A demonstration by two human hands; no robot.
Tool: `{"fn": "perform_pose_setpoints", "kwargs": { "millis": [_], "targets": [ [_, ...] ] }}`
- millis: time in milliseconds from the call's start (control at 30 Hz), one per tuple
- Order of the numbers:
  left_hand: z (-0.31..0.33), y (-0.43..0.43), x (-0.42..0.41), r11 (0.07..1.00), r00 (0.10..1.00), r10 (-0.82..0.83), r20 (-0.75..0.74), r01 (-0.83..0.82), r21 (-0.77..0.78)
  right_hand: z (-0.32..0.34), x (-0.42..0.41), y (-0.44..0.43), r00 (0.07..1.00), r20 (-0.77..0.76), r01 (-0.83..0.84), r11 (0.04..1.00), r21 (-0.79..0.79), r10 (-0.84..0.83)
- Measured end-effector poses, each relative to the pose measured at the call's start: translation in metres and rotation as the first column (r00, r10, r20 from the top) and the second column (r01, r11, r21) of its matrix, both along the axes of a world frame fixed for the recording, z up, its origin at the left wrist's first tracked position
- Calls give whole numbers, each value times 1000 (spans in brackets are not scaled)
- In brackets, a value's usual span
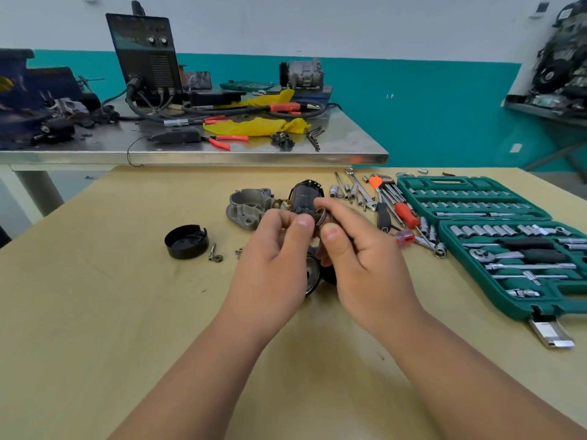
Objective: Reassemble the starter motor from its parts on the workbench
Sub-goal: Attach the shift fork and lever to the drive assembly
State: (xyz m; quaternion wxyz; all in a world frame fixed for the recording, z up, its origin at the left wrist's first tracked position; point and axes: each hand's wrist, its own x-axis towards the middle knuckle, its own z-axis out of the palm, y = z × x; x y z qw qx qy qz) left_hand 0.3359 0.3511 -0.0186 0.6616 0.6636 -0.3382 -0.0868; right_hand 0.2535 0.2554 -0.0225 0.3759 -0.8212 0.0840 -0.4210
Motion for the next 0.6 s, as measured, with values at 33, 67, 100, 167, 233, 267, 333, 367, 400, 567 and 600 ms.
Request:
{"fn": "perform_pose_setpoints", "kwargs": {
  "millis": [33, 67, 100, 167, 233, 267, 333, 367, 400, 567, 600],
  "targets": [
    [-1, 0, 1, 999, 999, 35, 7, -35, -3, -2, 1, 1, 1000, 11, 7, 1000, -1, -7],
    [-1, 0, 1, 998, 998, 59, 10, -59, 2, -4, 2, 2, 1000, 12, 9, 1000, -1, -9],
    [-1, 0, 3, 998, 998, 67, 12, -67, 8, -5, 2, 3, 1000, 4, 7, 1000, 0, -7],
    [-2, 0, 4, 998, 998, 55, 16, -55, 13, -6, 2, 2, 1000, -29, -6, 1000, 6, 6],
    [-3, 0, 7, 998, 997, 63, 44, -63, 8, -6, 2, 1, 996, -88, -27, 1000, 10, 28],
    [-3, 0, 9, 997, 996, 76, 52, -77, 6, -6, 2, 0, 991, -129, -42, 999, 4, 42],
    [-4, 1, 13, 994, 992, 107, 62, -107, 11, -5, 1, -3, 971, -228, -70, 997, -18, 64],
    [-4, 1, 15, 993, 990, 115, 76, -117, 20, -4, 1, -6, 957, -283, -78, 996, -32, 66],
    [-5, 2, 16, 992, 988, 117, 102, -121, 32, -3, -1, -10, 939, -339, -86, 995, -51, 63],
    [-10, 4, 20, 985, 945, 70, 318, -117, 129, 4, -8, -26, 879, -471, -135, 986, -99, 73],
    [-11, 4, 20, 985, 939, 61, 340, -112, 133, 4, -8, -27, 882, -464, -142, 984, -102, 79]
  ]
}}
